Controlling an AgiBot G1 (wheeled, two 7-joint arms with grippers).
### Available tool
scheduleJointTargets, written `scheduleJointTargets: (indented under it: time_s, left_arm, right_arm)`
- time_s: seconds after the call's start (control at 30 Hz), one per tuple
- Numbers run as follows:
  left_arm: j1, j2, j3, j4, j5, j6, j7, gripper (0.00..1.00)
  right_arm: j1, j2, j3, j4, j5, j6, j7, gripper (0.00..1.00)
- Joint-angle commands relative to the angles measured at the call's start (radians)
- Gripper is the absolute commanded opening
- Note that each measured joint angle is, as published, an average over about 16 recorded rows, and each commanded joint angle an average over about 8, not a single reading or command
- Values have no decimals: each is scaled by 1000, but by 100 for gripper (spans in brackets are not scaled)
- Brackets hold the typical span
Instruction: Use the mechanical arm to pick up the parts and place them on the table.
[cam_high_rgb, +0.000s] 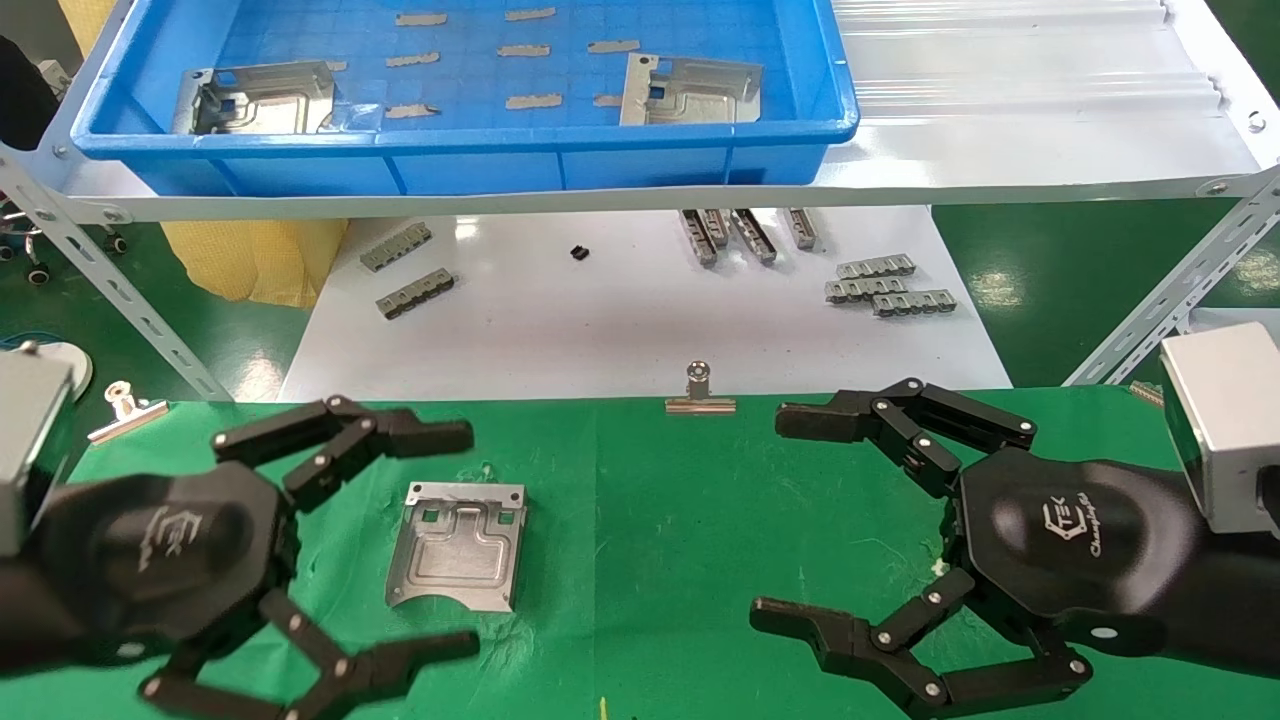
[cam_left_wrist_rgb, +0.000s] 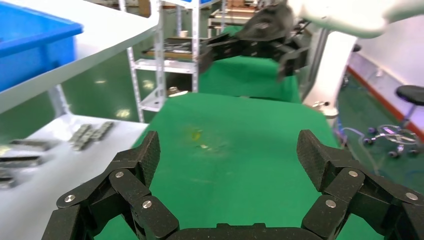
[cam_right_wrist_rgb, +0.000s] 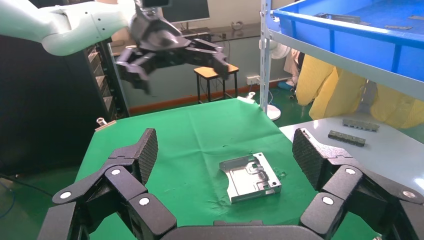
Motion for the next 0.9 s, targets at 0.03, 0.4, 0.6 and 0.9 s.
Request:
scheduleJointTargets:
  time_s: [0.03,0.4,0.6,0.9]
  left_arm:
    - [21,-12,-14,-44,-14,-3,-29,100]
    - [36,-22,-25,-74,-26,-7,-42,100]
    - [30,-18,-21,-61,-21,-6,-37,100]
    - [25,-15,-17,-52,-17,-5,-34,100]
  right_arm:
    - [0,0,0,0,0,0,0,100]
    - [0,0,0,0,0,0,0,100]
    - [0,0,0,0,0,0,0,100]
    - [0,0,0,0,0,0,0,100]
